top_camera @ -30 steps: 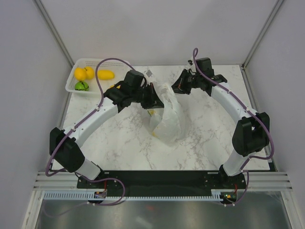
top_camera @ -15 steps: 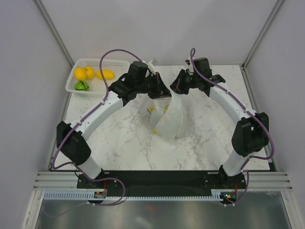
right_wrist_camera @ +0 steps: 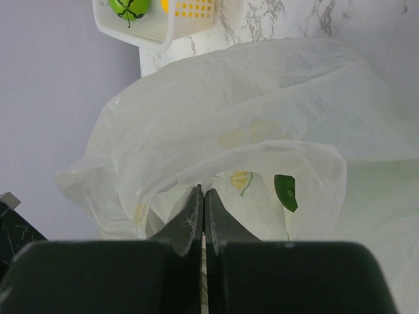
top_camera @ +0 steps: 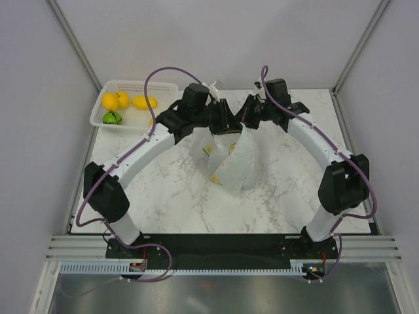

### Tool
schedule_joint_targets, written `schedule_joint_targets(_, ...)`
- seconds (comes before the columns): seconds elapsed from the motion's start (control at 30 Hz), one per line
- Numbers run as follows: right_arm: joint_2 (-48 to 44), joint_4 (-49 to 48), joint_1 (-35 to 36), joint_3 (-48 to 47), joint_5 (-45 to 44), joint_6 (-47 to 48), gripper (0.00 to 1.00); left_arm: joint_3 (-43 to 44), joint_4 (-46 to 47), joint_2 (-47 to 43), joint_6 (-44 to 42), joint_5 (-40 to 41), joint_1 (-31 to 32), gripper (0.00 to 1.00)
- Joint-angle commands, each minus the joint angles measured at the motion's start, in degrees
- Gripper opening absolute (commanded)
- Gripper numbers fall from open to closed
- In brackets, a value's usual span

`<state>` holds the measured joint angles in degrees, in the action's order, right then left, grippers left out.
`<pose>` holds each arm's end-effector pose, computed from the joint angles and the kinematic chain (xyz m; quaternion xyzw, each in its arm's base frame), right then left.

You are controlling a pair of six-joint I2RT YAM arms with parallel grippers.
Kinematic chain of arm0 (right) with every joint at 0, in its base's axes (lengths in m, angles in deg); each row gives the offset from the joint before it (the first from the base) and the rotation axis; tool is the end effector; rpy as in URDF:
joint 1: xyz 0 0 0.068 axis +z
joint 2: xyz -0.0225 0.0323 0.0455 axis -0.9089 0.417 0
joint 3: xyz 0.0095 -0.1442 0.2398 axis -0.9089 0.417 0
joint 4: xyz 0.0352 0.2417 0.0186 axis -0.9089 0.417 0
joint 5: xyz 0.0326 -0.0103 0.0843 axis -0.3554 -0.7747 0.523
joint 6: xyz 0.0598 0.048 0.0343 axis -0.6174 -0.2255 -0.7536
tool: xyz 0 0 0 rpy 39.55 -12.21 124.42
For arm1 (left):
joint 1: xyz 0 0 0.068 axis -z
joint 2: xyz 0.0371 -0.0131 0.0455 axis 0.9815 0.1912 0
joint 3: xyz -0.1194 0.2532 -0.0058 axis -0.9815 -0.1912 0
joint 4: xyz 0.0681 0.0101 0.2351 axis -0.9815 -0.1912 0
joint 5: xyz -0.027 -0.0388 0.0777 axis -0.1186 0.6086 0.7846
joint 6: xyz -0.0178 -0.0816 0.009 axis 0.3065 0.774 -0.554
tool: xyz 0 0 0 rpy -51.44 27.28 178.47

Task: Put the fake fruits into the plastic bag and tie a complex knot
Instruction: Tie the plastic bag at the center of the board.

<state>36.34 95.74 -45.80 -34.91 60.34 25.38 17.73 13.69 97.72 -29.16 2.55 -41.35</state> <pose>0.3643 0.1714 0.3096 0.0809 0.8701 0.4372 0.2125 0.3043 -0.2726 0.3548 0.0391 0.8442 -0.4715 0.2521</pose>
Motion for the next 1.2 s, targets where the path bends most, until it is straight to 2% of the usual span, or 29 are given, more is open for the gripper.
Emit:
schedule_joint_targets(0.0, -0.3, -0.8, 0.4, -2.6, -0.5, 0.1, 0.0, 2.3, 0.9, -1.8, -0.2, -0.8, 0.1, 0.32)
schedule_joint_targets(0.33, -0.1, -1.1, 0.0, -2.4, -0.5, -0.2, 0.0, -6.6, -2.0, -10.9, -1.2, -4.2, -3.5, 0.41)
schedule_joint_targets(0.5, 0.1, -1.1, -0.1, -2.6, -0.3, -0.2, 0.0, -7.1, -5.1, -12.9, -3.1, -5.9, -5.1, 0.49)
schedule_joint_targets(0.63, 0.3, -1.0, -0.2, -2.9, -0.2, -0.2, 0.0, -8.8, -7.7, -15.4, -5.1, -6.3, -6.9, 0.5)
schedule_joint_targets(0.73, 0.3, -1.0, -0.3, -2.9, -0.1, -0.1, 0.0, -11.1, -8.3, -17.9, -5.4, -6.6, -8.5, 0.43)
schedule_joint_targets(0.8, 0.5, -1.0, -0.3, -3.1, -0.1, -0.1, 0.0, -12.4, -8.7, -19.8, -5.5, -6.9, -9.1, 0.34)
schedule_joint_targets(0.93, 0.4, -1.0, -0.4, -3.1, -0.1, -0.4, 0.0, -16.1, -8.7, -20.8, -5.5, -6.9, -9.2, 0.34)
schedule_joint_targets(1.0, 0.5, -1.0, -0.5, -3.0, -0.1, -0.5, 0.0, -17.2, -8.5, -20.9, -5.4, -7.8, -9.2, 0.18)
schedule_joint_targets(1.17, 0.6, -1.0, -0.4, -3.0, -0.1, -1.2, 0.0, -19.1, -6.9, -20.8, -6.4, -7.5, -8.4, 0.14)
